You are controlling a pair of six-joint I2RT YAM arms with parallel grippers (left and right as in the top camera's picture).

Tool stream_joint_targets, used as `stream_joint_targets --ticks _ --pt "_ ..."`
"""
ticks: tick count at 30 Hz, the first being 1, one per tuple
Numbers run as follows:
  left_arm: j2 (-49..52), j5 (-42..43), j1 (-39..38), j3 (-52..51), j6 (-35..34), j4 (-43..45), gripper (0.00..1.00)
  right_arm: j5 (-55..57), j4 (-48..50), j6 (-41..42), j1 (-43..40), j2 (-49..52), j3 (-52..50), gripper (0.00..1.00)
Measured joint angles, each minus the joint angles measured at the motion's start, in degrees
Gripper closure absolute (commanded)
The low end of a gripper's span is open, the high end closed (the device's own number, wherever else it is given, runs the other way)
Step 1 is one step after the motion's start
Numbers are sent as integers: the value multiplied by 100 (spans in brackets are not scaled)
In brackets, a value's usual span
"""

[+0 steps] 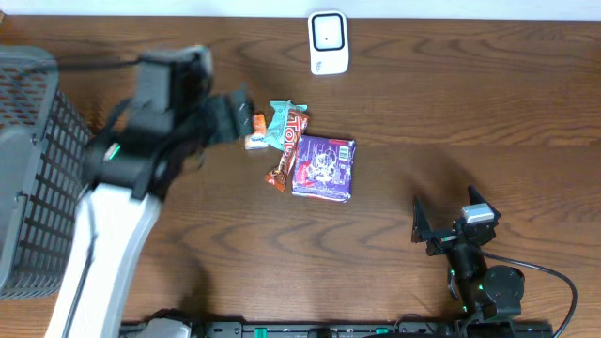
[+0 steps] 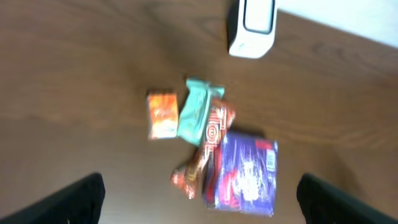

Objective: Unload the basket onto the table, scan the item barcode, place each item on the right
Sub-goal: 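Carry the red candy bar to the table centre and release it, then move the right gripper to the purple package and grasp it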

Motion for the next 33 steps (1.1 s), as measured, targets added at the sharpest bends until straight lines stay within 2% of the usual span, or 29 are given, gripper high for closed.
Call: stream_joint_targets --ticks 4,8,10,13,16,18,20,22,25,29,33 --pt "-667 0 -2 20 2 -1141 2 0 4 0 0 2 0 1" --pt "-940 2 -2 17 0 -1727 2 20 516 9 0 2 -4 1" --pt "-1023 2 -2 17 0 -1871 2 -212 850 304 -2 2 -2 1" --pt "-1121 2 -2 17 0 -1950 2 -1261 1073 1331 -4 4 -4 1" --pt "-1137 2 -2 17 0 -1952 2 -1989 2065 2463 -4 17 -2 1" --pt "-1130 2 -2 13 0 -1961 2 -2269 3388 3036 -4 28 4 1" --pt "-1119 2 -2 13 0 -1956 2 -2345 4249 3331 -4 7 37 1" --pt "-1113 2 -2 13 0 -1958 2 -2260 4505 3510 -4 -2 195 1" --pt "-1106 2 -2 13 0 -1954 2 -2166 3648 3399 -4 125 782 1" --pt "-1104 2 -2 11 0 -1956 2 -2229 1045 2402 -11 1058 2573 1" --pt "-1104 2 -2 11 0 -1961 2 -2238 -1655 1298 -11 2684 4745 1"
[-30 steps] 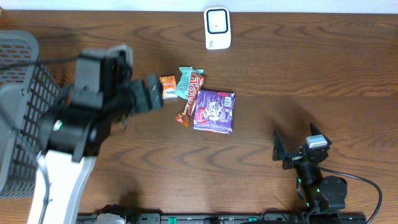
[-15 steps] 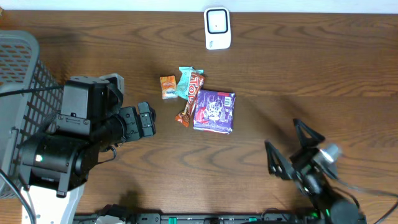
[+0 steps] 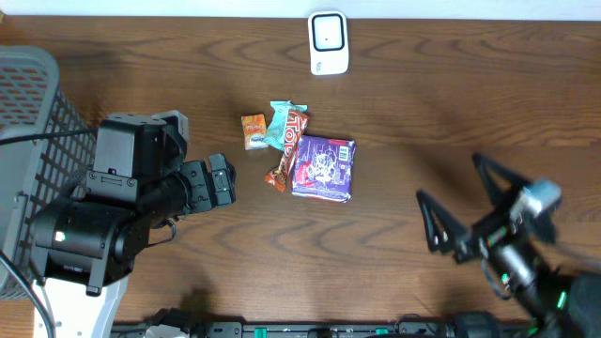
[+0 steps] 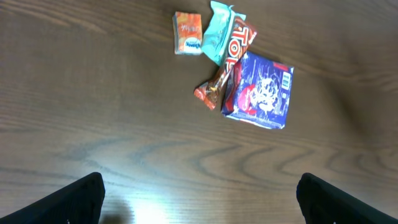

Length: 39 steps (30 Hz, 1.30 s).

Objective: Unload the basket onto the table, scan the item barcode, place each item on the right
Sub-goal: 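Move the right gripper to the purple package and grasp it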

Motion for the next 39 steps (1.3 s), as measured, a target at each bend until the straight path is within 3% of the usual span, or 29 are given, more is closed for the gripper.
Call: stream_joint_targets --ticks 5,10,17,24,30,39 --pt "4 0 0 -2 0 2 2 -136 -2669 -754 2 2092 1932 1" --pt "7 2 0 -2 0 -2 2 -990 -3471 -1025 -2 3803 2533 1" --pt "4 0 0 -2 0 4 2 -1692 -3685 -1102 101 5480 2559 2" --pt "4 0 0 -2 0 4 2 -1377 -4052 -1078 616 6725 2559 22" --pt "4 0 0 -2 0 4 2 -796 -3923 -1093 1047 7488 2559 17" --pt "4 0 0 -2 0 4 2 -542 -2809 -778 1032 7893 2557 23"
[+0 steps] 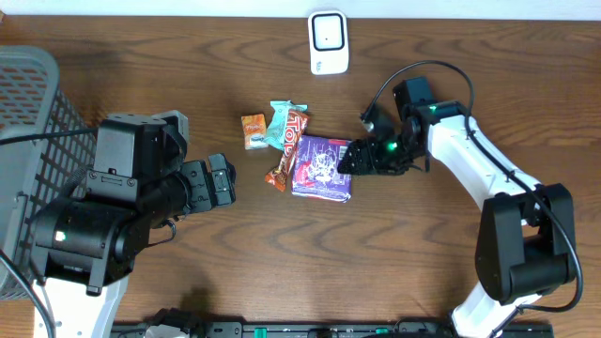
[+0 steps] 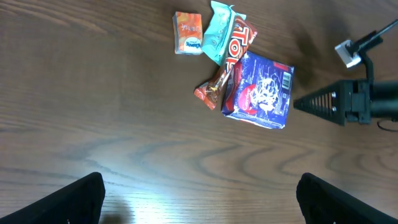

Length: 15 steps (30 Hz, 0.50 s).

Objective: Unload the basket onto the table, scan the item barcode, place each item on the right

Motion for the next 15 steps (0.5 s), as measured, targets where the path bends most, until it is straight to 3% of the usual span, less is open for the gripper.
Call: stream_joint_targets --ticks 2,5,7,12,15 --pt "0 0 0 0 0 0 2 109 291 11 57 17 -50 30" --pt "0 0 0 0 0 0 2 210 634 31 160 127 -199 54" --pt "0 0 0 0 0 0 2 249 726 87 203 254 -291 61" --pt "0 0 0 0 0 0 2 271 855 155 214 376 -385 60" --pt "0 0 0 0 0 0 2 275 841 166 214 376 -385 52"
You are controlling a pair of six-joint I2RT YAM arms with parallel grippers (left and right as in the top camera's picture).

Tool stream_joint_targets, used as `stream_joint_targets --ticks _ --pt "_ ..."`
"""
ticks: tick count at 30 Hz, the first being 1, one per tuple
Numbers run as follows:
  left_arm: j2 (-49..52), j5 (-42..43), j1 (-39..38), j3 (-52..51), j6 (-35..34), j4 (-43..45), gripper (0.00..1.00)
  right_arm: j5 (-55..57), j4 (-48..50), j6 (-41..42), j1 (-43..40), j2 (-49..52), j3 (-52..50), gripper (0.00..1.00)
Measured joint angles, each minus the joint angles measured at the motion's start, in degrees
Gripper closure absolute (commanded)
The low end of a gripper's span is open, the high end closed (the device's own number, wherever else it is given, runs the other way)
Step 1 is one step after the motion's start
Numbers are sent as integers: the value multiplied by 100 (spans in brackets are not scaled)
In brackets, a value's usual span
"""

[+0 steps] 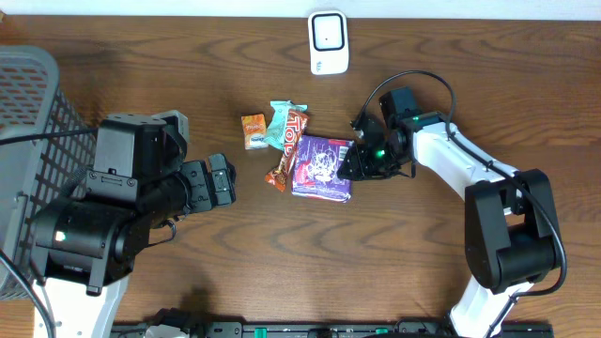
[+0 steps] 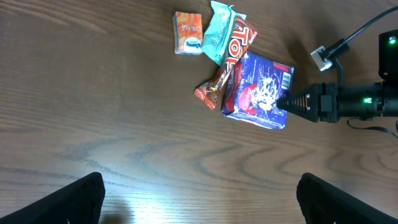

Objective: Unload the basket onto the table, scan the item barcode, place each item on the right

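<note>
A purple packet (image 1: 322, 167) lies flat on the wooden table, its white barcode panel showing in the left wrist view at the purple packet's (image 2: 260, 90) upper right corner. My right gripper (image 1: 350, 165) reaches in from the right, its tip (image 2: 288, 101) at the packet's right edge; seen edge-on, so its jaws cannot be read. The white scanner (image 1: 329, 42) stands at the table's far edge. My left gripper (image 1: 223, 178) hovers open to the left of the pile, with nothing between its fingers (image 2: 81, 199).
Against the purple packet's left side lie a red candy bar (image 1: 288, 150), a teal wrapper (image 1: 279, 125) and a small orange packet (image 1: 253, 130). A grey mesh basket (image 1: 28, 141) stands at the far left.
My right gripper has moved a little to the left, from just short of the purple packet to touching its right edge. The left arm and all the items have stayed put.
At first my left gripper was close over the pile and the right arm rested at the front right. The left arm then stood back at the left while the right arm rose. The right gripper then reached the packet's right side and now touches it.
</note>
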Motion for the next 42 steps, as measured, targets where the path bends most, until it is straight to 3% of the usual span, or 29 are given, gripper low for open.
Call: stream_joint_targets --ticks 3,5,6,9,15,18,27,32,33,34,35,36,38,42 --pt "0 0 0 0 0 0 2 13 9 39 2 0 -15 55" --pt "2 0 0 0 0 0 2 15 111 92 20 -2 -94 63" --pt "0 0 0 0 0 0 2 -4 173 116 33 0 -149 69" --pt "0 0 0 0 0 0 2 -101 284 181 70 -2 -269 99" --pt "0 0 0 0 0 0 2 -131 166 234 44 -13 -221 99" --pt "0 -2 0 0 0 2 2 195 -540 234 15 -13 105 99" --pt "0 -2 0 0 0 2 2 3246 -3025 575 -35 -37 2557 99" --pt "0 0 0 0 0 0 2 4483 -3571 848 66 -138 2966 99" --pt "0 0 0 0 0 0 2 4470 -3541 868 68 -140 2938 89" --pt "0 0 0 0 0 0 2 4380 -3425 883 68 -140 2861 66" --pt "0 0 0 0 0 0 2 4229 -3296 841 63 -140 2765 35" --pt "0 0 0 0 0 0 2 4046 -3178 774 59 -140 2643 24" --pt "0 0 0 0 0 0 2 3453 -2796 584 59 -140 2295 11" --pt "2 0 0 0 0 2 2 2214 -2232 188 -7 -136 1646 11"
